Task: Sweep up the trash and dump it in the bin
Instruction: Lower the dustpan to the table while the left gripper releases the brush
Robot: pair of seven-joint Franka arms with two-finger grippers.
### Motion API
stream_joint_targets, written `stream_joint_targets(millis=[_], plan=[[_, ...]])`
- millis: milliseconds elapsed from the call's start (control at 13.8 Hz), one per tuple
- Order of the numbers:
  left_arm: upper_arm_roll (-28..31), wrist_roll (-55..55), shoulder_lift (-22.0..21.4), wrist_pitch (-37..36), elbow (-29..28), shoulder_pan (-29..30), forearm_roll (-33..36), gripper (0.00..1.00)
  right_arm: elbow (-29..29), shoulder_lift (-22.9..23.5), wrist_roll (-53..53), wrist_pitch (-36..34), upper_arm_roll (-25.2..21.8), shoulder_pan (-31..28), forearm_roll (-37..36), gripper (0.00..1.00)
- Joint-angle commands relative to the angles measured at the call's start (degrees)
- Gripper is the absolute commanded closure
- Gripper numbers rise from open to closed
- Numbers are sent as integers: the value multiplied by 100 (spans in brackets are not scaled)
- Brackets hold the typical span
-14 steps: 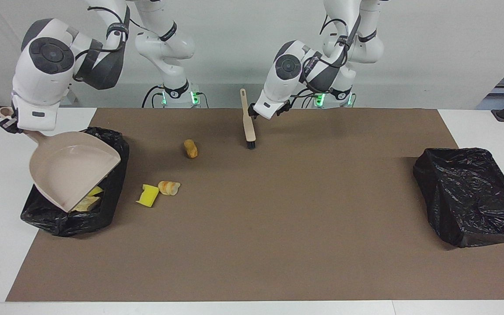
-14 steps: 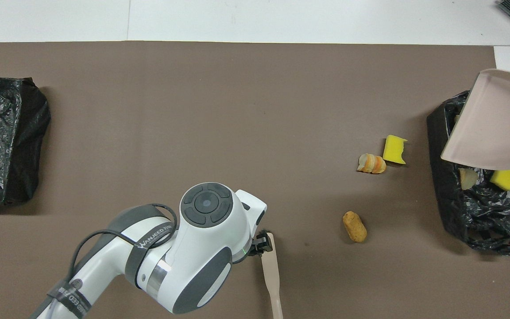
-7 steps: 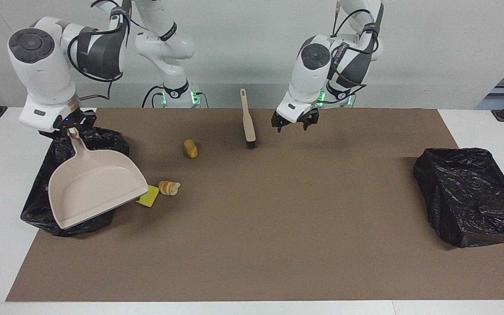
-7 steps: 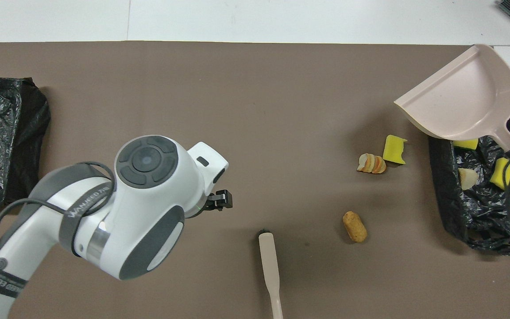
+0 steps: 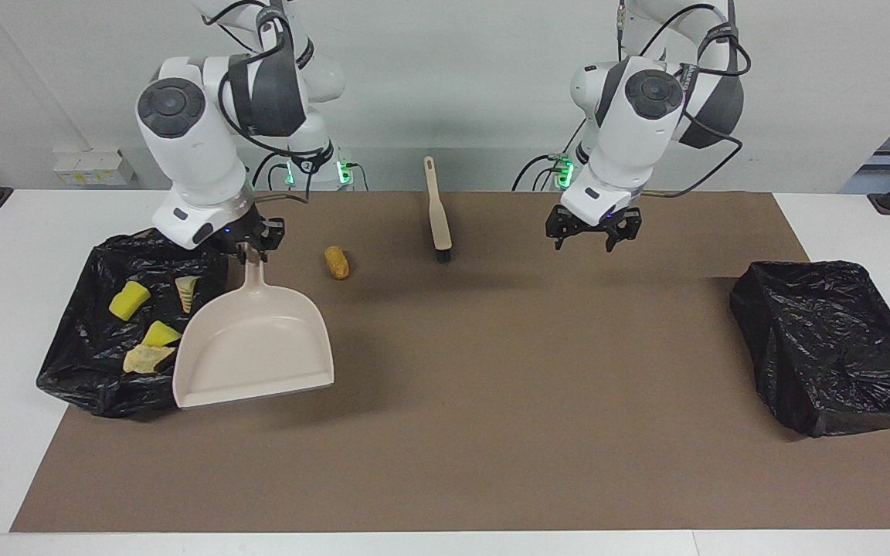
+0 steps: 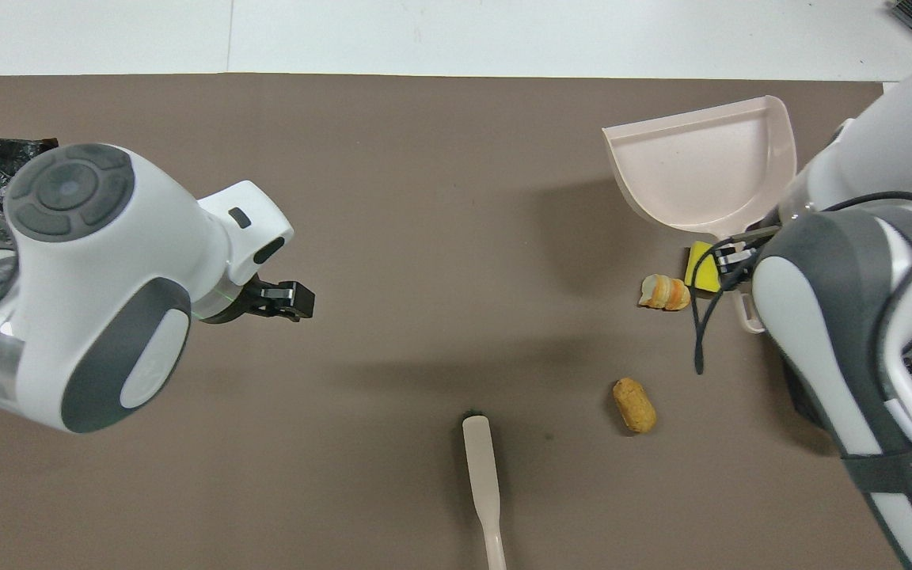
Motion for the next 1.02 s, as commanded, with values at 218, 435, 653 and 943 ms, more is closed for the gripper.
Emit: stream_joint_targets(millis=[218,435,653,943], plan=[[-72,1342,-50,-814,430,757,123,0,-166,441,1847,1149,-23,900,873,100],[-72,1896,-200,-1008,404,1082,123,0,-140,819,2816,1782,-23,1533,909,100],[-72,2029,-253,-1079,369,1180,123,0,44,1406,2879,1915,-23,1930,1015,100],[-72,2020,-262,-1131,360,1189,114,0,203,1769,2722,1740,-14,2045,1015,100]])
